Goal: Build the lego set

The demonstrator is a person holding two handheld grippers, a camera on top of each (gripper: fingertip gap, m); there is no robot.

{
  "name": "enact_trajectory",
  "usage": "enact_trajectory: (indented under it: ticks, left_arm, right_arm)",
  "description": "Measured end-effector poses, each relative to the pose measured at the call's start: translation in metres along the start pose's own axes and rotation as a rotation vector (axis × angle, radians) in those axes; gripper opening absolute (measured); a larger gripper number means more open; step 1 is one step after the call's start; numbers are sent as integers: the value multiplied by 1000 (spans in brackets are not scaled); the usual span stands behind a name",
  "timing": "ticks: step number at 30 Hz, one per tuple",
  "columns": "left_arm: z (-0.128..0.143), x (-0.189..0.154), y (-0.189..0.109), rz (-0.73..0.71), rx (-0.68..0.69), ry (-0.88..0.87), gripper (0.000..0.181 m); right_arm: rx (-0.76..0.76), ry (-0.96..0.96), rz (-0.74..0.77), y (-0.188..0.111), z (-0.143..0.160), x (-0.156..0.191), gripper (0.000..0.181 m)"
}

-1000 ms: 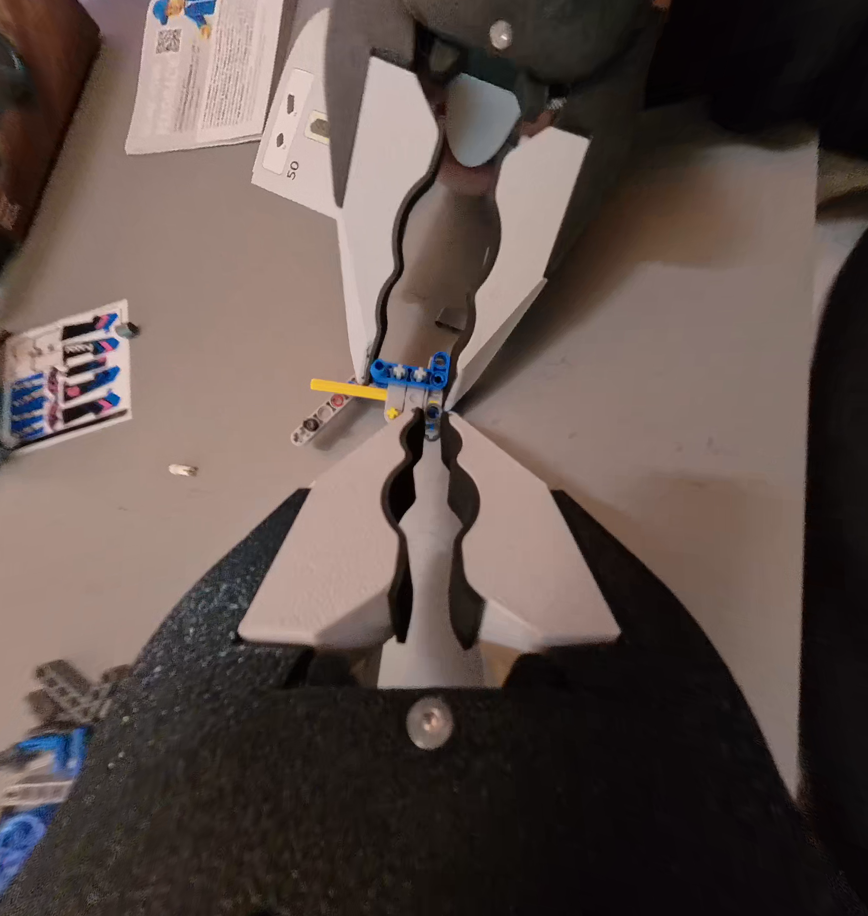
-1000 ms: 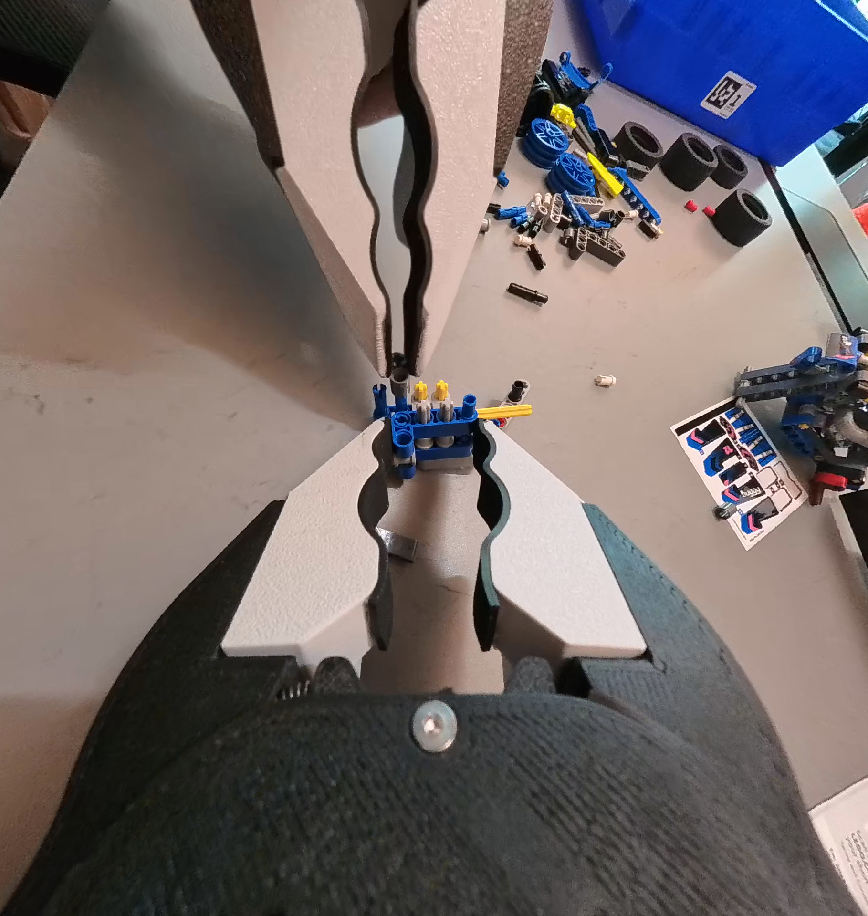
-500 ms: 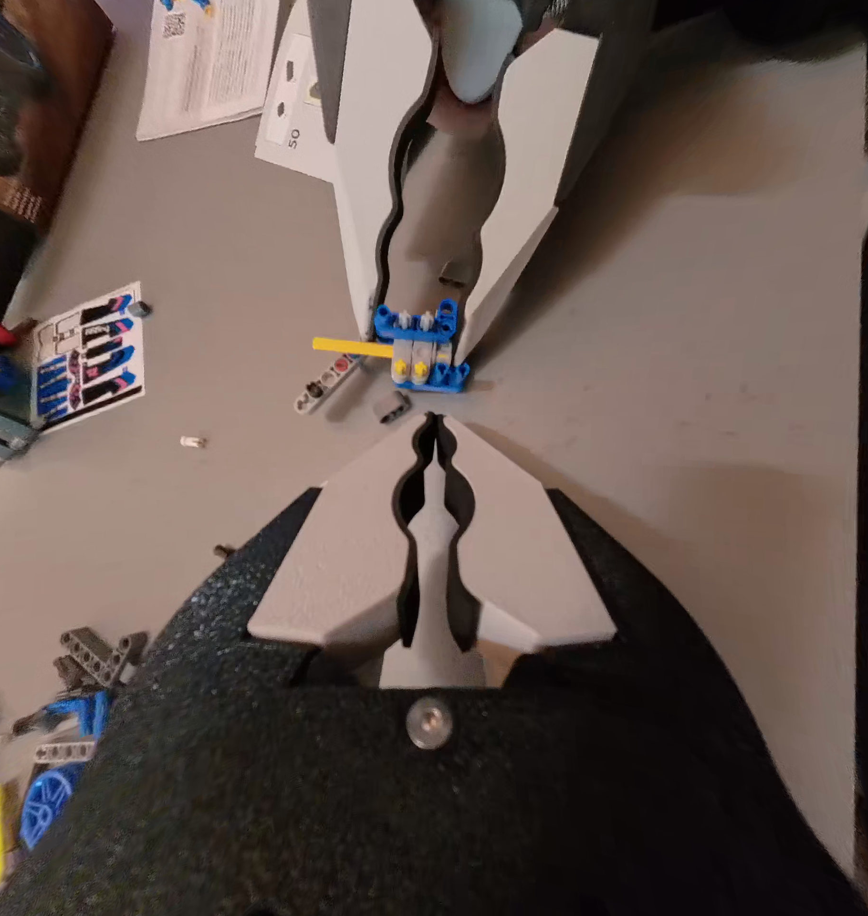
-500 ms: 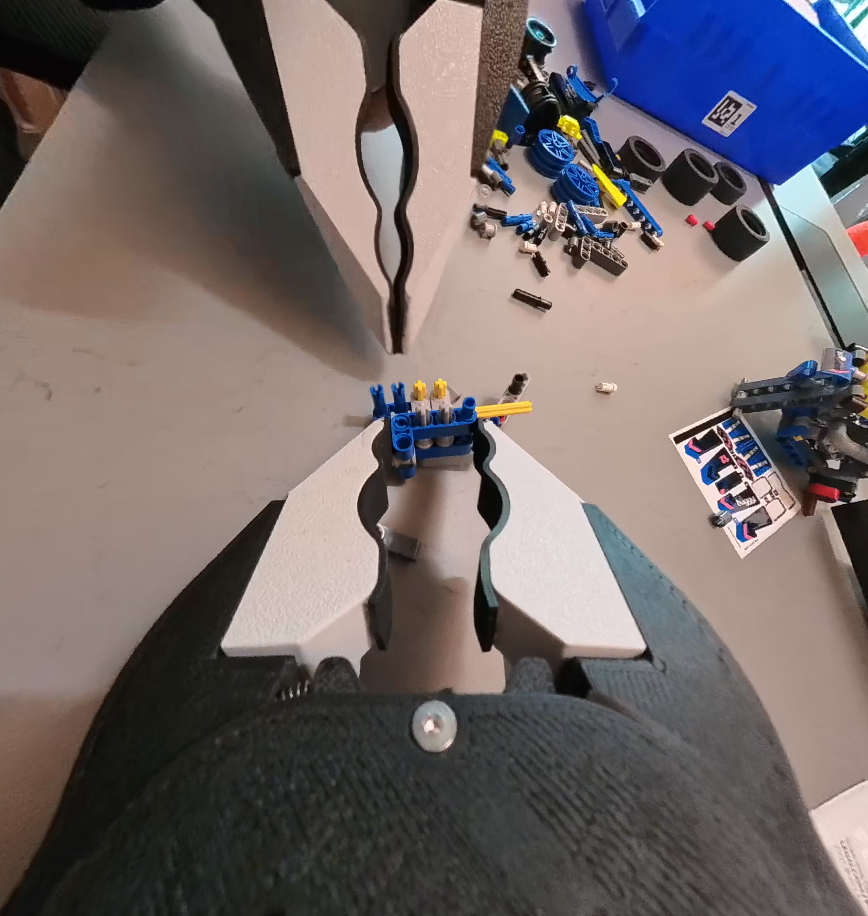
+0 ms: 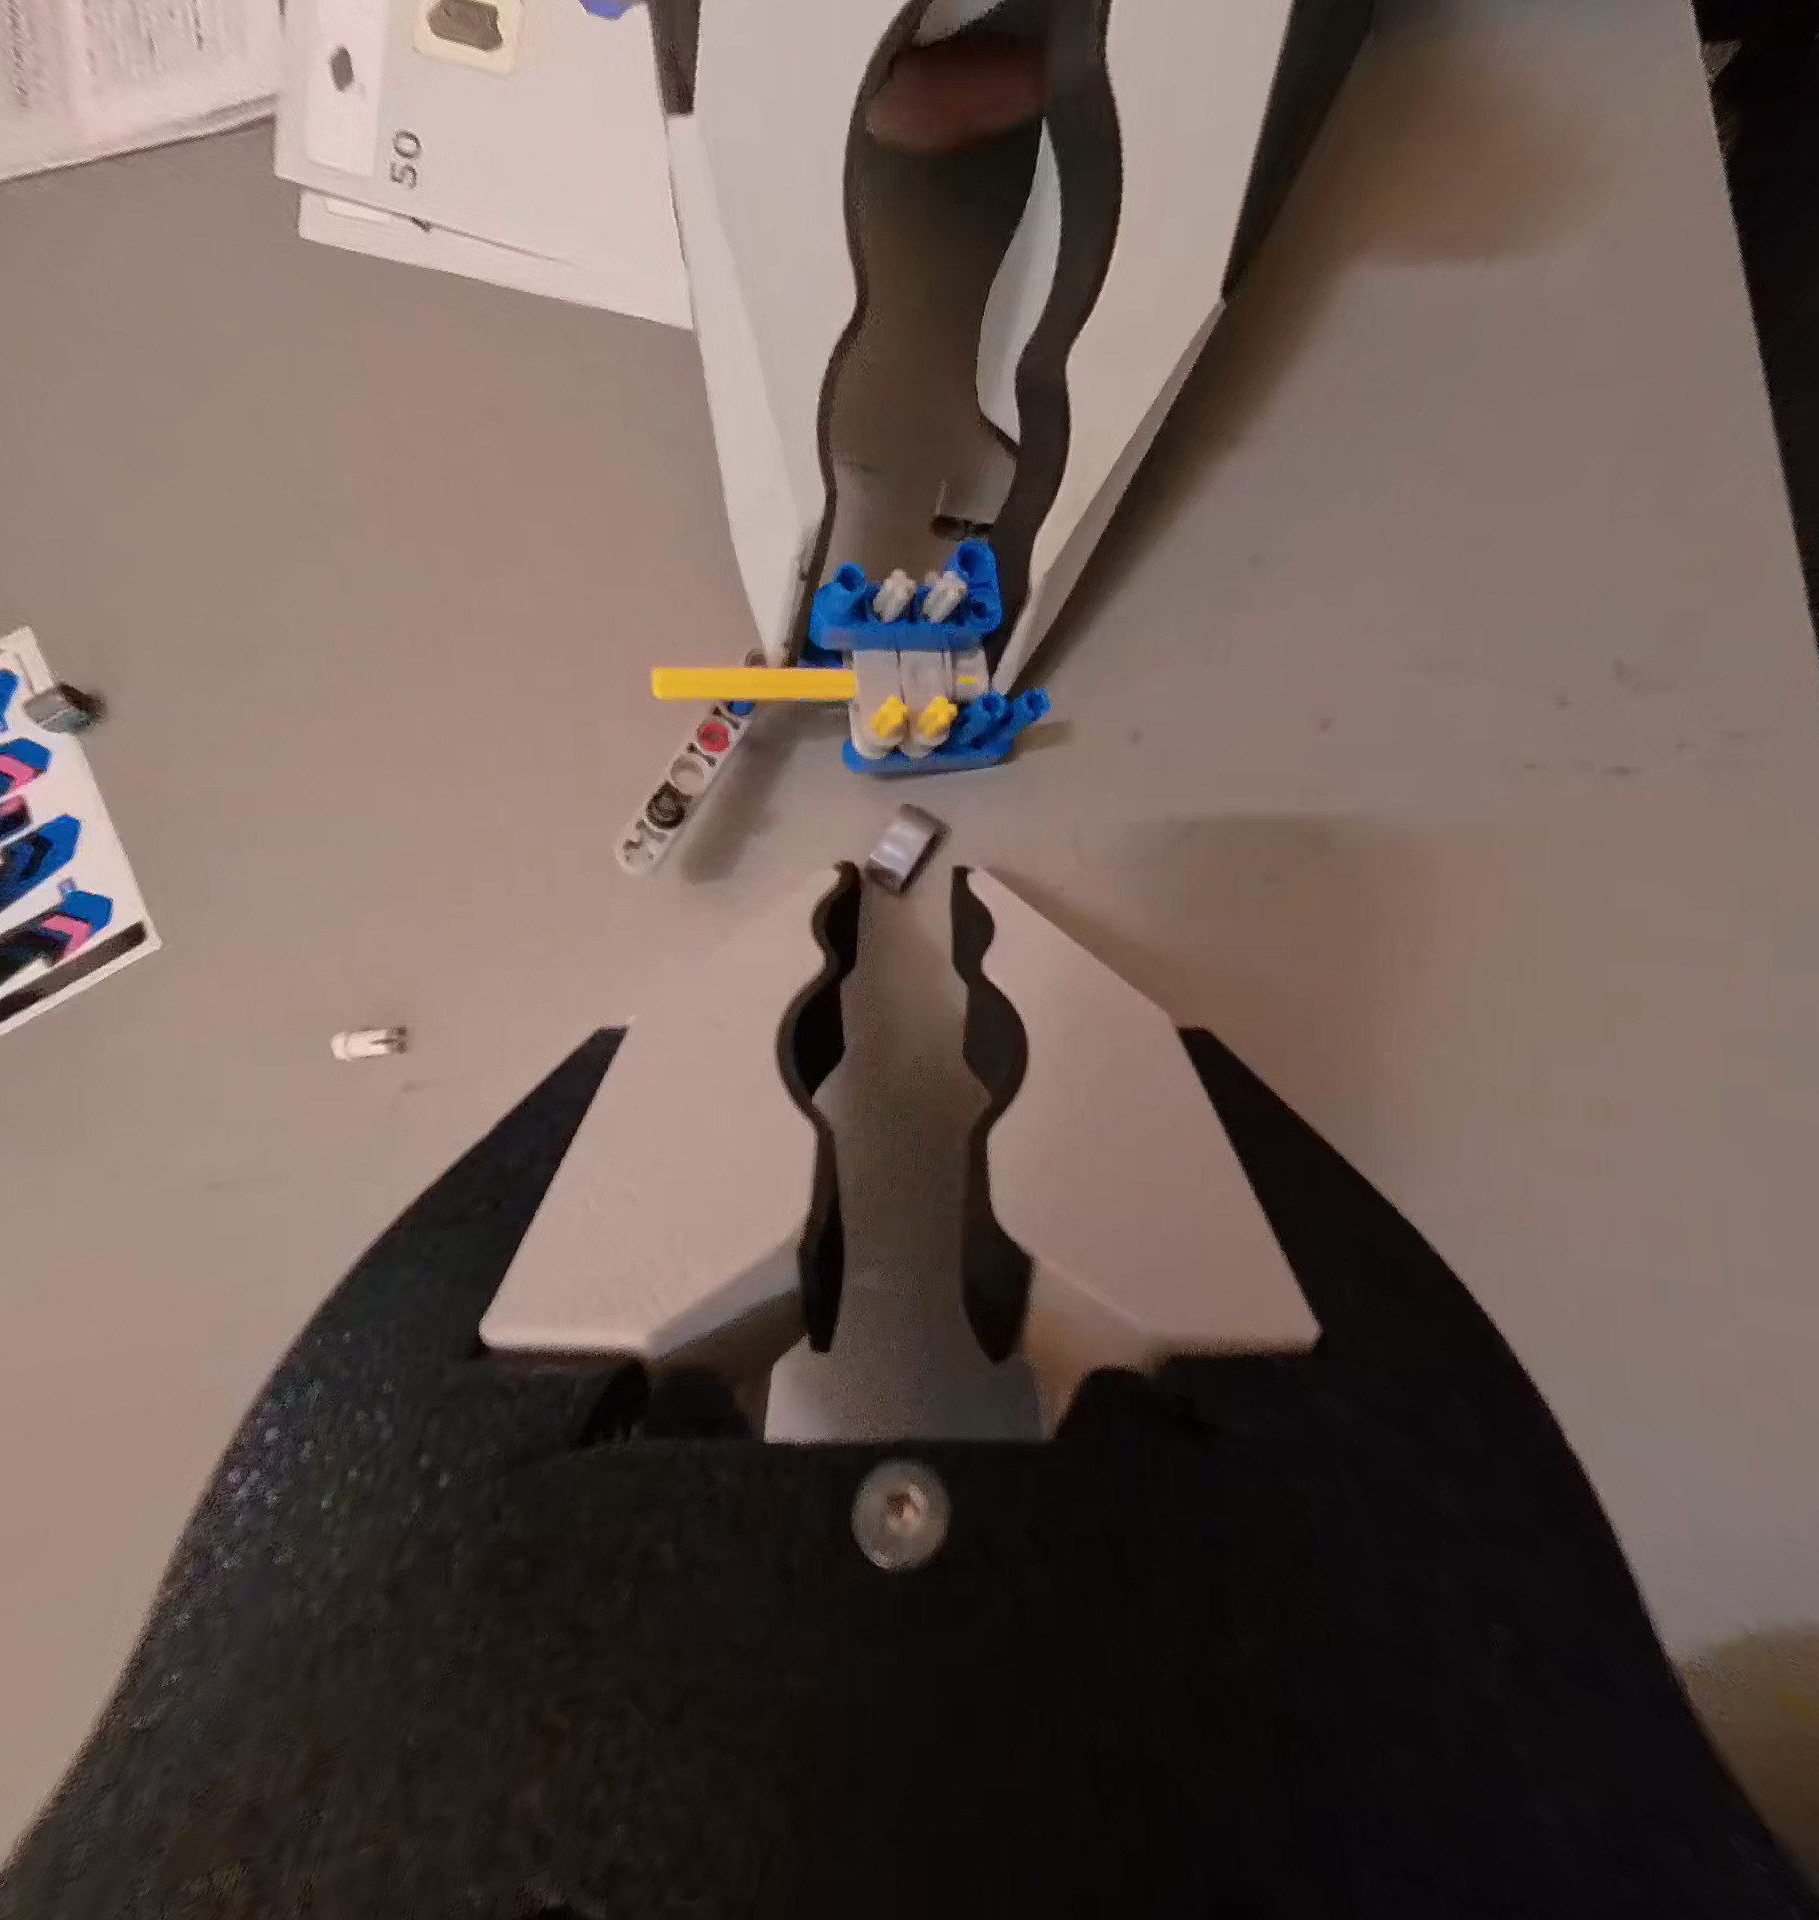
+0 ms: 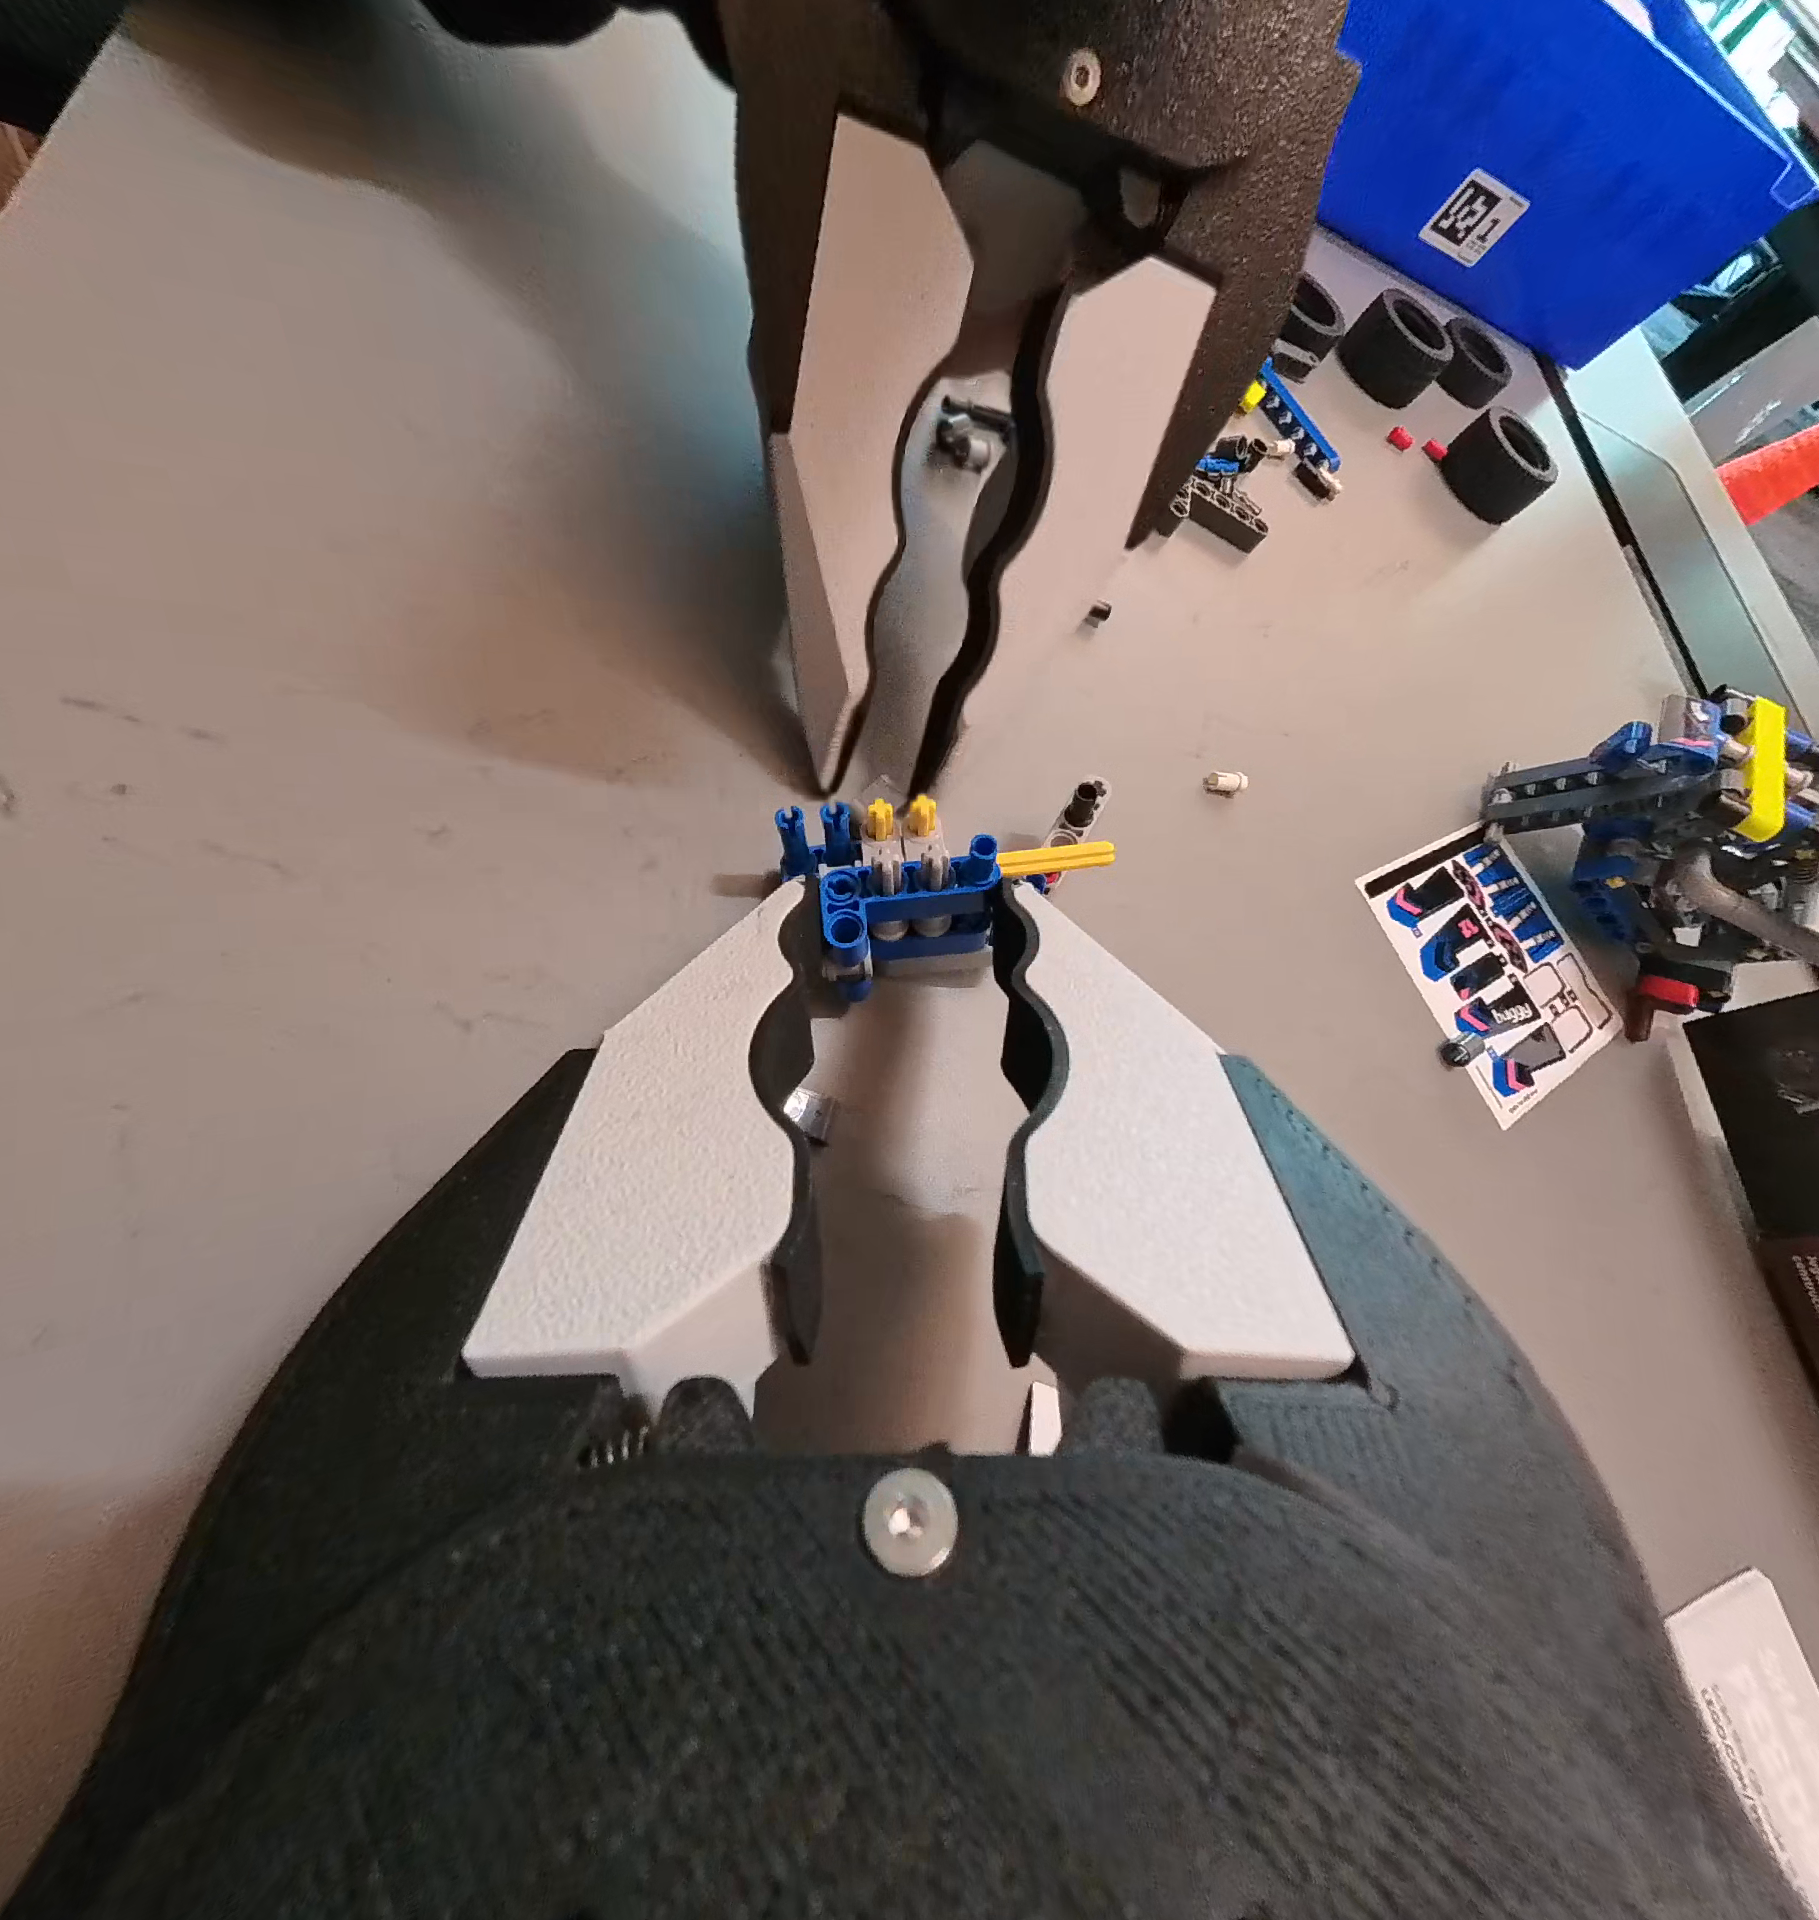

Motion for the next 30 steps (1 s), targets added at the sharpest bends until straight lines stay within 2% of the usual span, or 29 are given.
enact_trajectory:
  ticks: [3, 7, 9, 12, 16, 21, 24, 27, 30]
  left_arm:
    - [0, -4, 2, -10, -19, -7, 5]
    - [3, -11, -5, -74, -25, -28, 5]
    - [2, -17, -10, -99, -59, -39, 5]
    - [-7, -24, -16, -144, -148, -104, 5]
    - [-18, -28, -24, -224, -267, -212, 5]
    - [-39, -42, -30, -165, -468, -316, 5]
    - [-43, -47, -31, -139, -506, -332, 5]
    - [-42, -50, -30, -94, -529, -401, 5]
    - [-44, -50, -31, -42, -608, -531, 5]
  right_arm:
    - [0, -3, 5, 0, 0, 0, 32]
    - [-2, -5, 11, -1, 0, 0, 32]
    - [-32, 3, 12, -4, -3, -1, 43]
    - [-102, 14, -7, -16, -16, -1, 47]
    - [-71, 36, 28, -32, -30, -1, 29]
    - [-93, 76, 55, -25, -45, 19, 28]
    - [-134, 24, 133, -26, -54, 25, 15]
    - [-134, -94, 233, -27, -55, 30, 15]
    - [-152, -124, 306, -24, -57, 36, 21]
Point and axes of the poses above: each gripper's, where its closed fingertips meet, y out along the fingers, z out of its underside, x = y × z across the jaws, the point moved 5 cm from there along -y, back along the fingers, and after that the axes turned 4 degrees about -x, right-handed, at the moved point
